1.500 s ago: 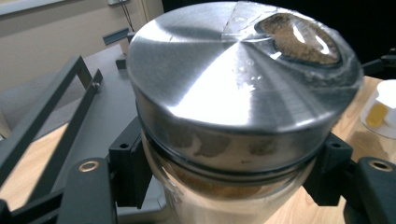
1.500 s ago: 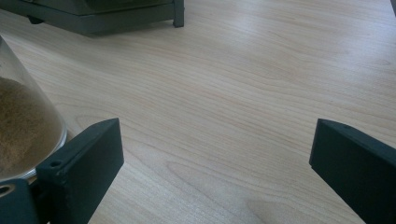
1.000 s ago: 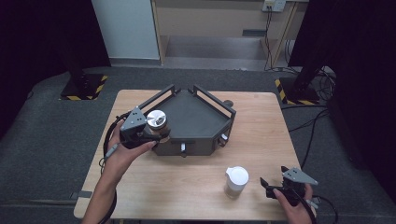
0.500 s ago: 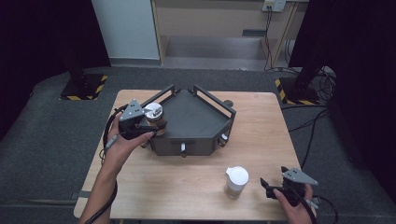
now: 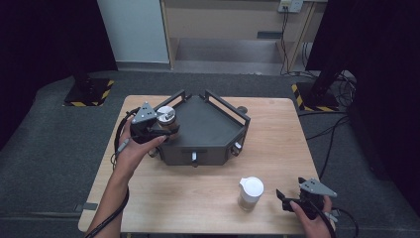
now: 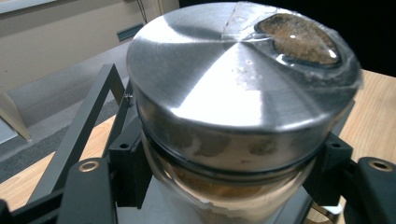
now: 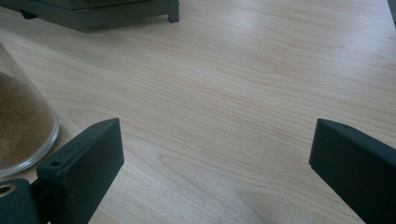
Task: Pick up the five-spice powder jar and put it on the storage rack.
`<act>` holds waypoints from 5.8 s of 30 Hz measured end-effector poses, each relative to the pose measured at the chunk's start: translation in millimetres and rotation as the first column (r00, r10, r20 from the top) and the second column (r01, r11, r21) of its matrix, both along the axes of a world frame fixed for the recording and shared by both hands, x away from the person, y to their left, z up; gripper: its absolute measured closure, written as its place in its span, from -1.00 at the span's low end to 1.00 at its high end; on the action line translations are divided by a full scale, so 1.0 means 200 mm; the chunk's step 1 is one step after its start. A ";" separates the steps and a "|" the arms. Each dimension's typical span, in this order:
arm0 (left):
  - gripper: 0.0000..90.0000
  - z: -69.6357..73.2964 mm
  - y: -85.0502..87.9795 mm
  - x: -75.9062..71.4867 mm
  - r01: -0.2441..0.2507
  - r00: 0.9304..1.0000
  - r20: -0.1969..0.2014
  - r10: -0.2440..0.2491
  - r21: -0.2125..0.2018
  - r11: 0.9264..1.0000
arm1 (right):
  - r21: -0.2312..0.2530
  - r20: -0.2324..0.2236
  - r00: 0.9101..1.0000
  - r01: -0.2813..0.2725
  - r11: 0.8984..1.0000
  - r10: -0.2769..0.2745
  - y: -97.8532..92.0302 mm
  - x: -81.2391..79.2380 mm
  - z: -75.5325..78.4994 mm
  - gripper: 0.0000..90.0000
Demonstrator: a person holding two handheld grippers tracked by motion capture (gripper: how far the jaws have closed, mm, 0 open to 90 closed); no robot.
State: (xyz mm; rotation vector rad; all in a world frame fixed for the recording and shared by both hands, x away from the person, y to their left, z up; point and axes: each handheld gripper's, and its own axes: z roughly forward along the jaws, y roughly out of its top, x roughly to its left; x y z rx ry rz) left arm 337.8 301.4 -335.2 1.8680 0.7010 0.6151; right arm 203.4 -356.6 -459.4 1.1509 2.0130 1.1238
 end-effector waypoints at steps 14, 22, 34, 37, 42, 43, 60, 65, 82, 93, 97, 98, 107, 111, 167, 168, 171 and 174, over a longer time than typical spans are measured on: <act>-0.33 -0.06 0.00 0.04 -0.007 1.000 -0.011 0.007 0.000 1.000 | -0.001 -0.005 1.000 -0.005 1.000 0.005 0.01 0.00 0.00 -0.92; -0.33 -0.07 -0.01 0.07 -0.015 1.000 -0.020 0.015 0.008 1.000 | -0.004 -0.006 1.000 -0.006 1.000 0.006 0.01 0.00 0.00 -0.92; -0.33 -0.11 -0.02 0.10 -0.031 0.998 -0.053 0.031 0.017 0.999 | -0.005 -0.008 1.000 -0.005 1.000 0.004 0.00 0.00 0.00 -0.92; -0.33 -0.11 -0.01 0.12 -0.036 0.997 -0.070 0.035 -0.003 0.999 | -0.006 -0.008 1.000 -0.005 1.000 0.005 0.01 0.00 0.00 -0.92; -0.33 -0.11 -0.01 0.13 -0.034 0.996 -0.080 0.033 -0.007 0.999 | -0.005 -0.009 1.000 -0.005 1.000 0.005 0.00 0.00 0.00 -0.92; -0.33 -0.11 -0.01 0.13 -0.033 0.996 -0.081 0.033 -0.008 0.999 | -0.005 -0.009 1.000 -0.005 1.000 0.005 0.00 0.00 0.00 -0.92; -0.33 -0.10 0.00 0.13 -0.033 0.995 -0.092 0.032 -0.004 0.999 | -0.008 -0.009 1.000 -0.011 1.000 0.011 0.01 0.00 -0.01 -0.92; -0.45 -0.10 0.00 0.13 -0.039 0.995 -0.095 0.038 -0.009 0.999 | -0.004 -0.010 1.000 -0.007 1.000 0.007 0.01 0.00 0.00 -0.92; -0.88 -0.10 0.04 0.08 -0.054 0.993 -0.112 0.049 -0.044 0.998 | -0.004 -0.008 1.000 -0.013 1.000 0.013 0.02 0.00 0.00 -0.92; -0.92 -0.09 0.09 0.00 -0.080 0.992 -0.100 0.073 -0.065 0.995 | -0.004 -0.007 1.000 -0.019 1.000 0.019 0.02 0.00 0.00 -0.92; -0.92 -0.08 0.09 -0.04 -0.069 0.995 -0.079 0.064 -0.063 0.996 | -0.003 -0.005 1.000 -0.020 1.000 0.020 0.02 0.00 0.00 -0.92; -0.92 -0.07 0.09 -0.06 -0.068 0.995 -0.074 0.063 -0.062 0.996 | -0.003 -0.005 1.000 -0.020 1.000 0.020 0.02 0.00 0.00 -0.92; -0.92 -0.12 0.08 -0.21 -0.089 0.995 -0.041 0.086 -0.074 0.993 | -0.004 -0.005 1.000 -0.025 1.000 0.025 0.03 0.00 0.00 -0.92; -0.92 -0.17 0.11 -0.28 -0.093 0.995 -0.039 0.090 -0.090 0.992 | -0.004 -0.006 1.000 -0.027 1.000 0.027 0.03 0.00 0.00 -0.92; -0.91 -0.69 0.24 -0.71 -0.273 0.962 -0.041 0.270 -0.101 0.957 | -0.025 0.002 0.999 -0.037 0.999 0.037 0.03 0.01 0.00 -0.92; -0.91 -0.69 0.25 -0.71 -0.276 0.961 -0.043 0.273 -0.099 0.956 | -0.025 0.002 0.999 -0.037 0.999 0.037 0.03 0.01 0.00 -0.92; -0.91 -0.69 0.25 -0.72 -0.281 0.960 -0.037 0.278 -0.108 0.954 | -0.026 0.003 0.999 -0.038 0.999 0.039 0.03 0.01 0.00 -0.92; -0.90 -0.69 0.25 -0.72 -0.280 0.960 -0.033 0.278 -0.104 0.954 | -0.028 0.000 0.999 -0.039 0.999 0.039 0.03 0.01 0.00 -0.92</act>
